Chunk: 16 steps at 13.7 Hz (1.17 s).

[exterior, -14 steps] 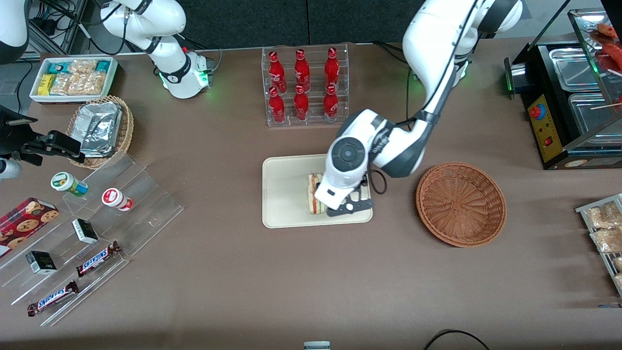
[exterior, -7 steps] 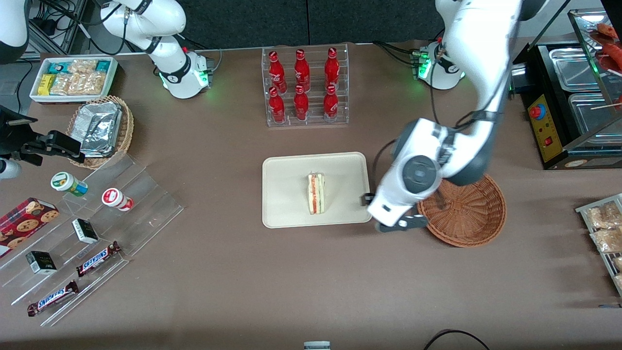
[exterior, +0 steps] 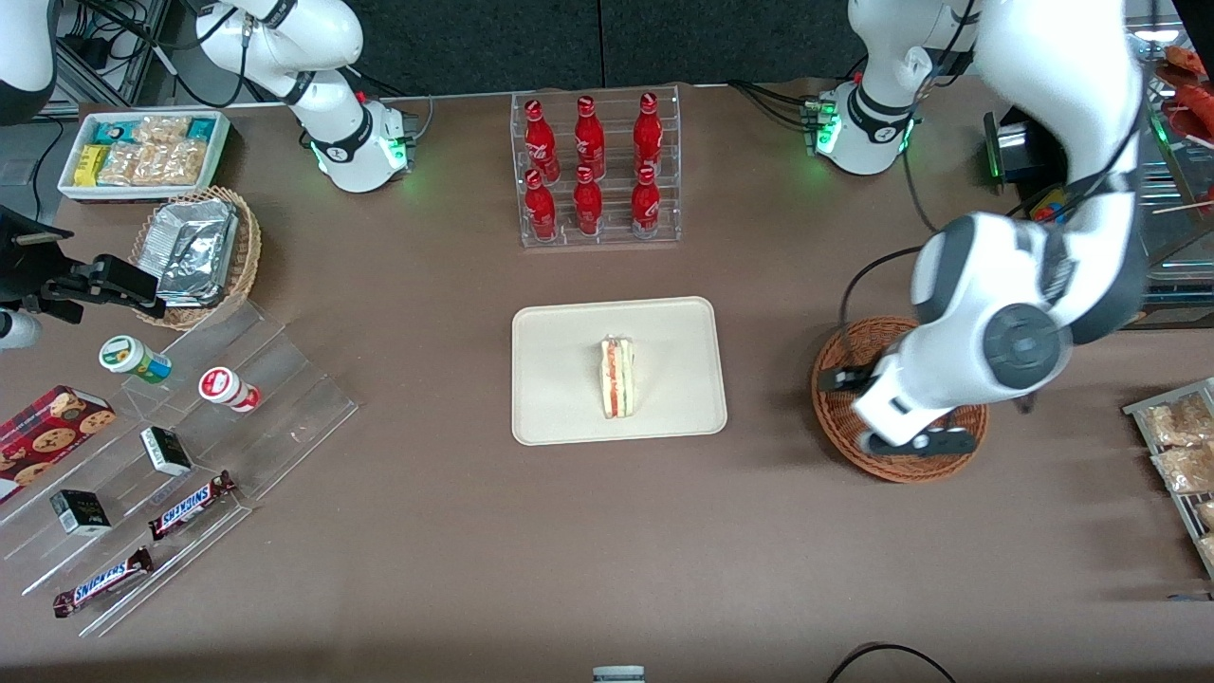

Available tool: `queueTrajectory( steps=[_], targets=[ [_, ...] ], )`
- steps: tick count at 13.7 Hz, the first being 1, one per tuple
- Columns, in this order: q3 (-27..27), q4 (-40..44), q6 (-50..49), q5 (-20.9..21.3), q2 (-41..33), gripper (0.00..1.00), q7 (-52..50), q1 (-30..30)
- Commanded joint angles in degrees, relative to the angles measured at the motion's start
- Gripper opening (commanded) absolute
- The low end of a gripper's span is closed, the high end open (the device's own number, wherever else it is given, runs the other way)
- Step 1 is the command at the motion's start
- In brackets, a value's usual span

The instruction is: Place sandwich from basket to tray

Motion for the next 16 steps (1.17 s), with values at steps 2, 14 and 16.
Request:
queueTrajectory(
  steps=[2,14,16],
  targets=[
    [-1.02,-3.87,-7.03,-0.21,-9.09,1.0,6.33,4.43],
    [-5.06,2.18,-21.72,7.35,-19.91,1.0,7.04,9.98],
    [-4.27,2.11,-21.64,5.86,-19.83,1.0,6.96,9.98]
  ],
)
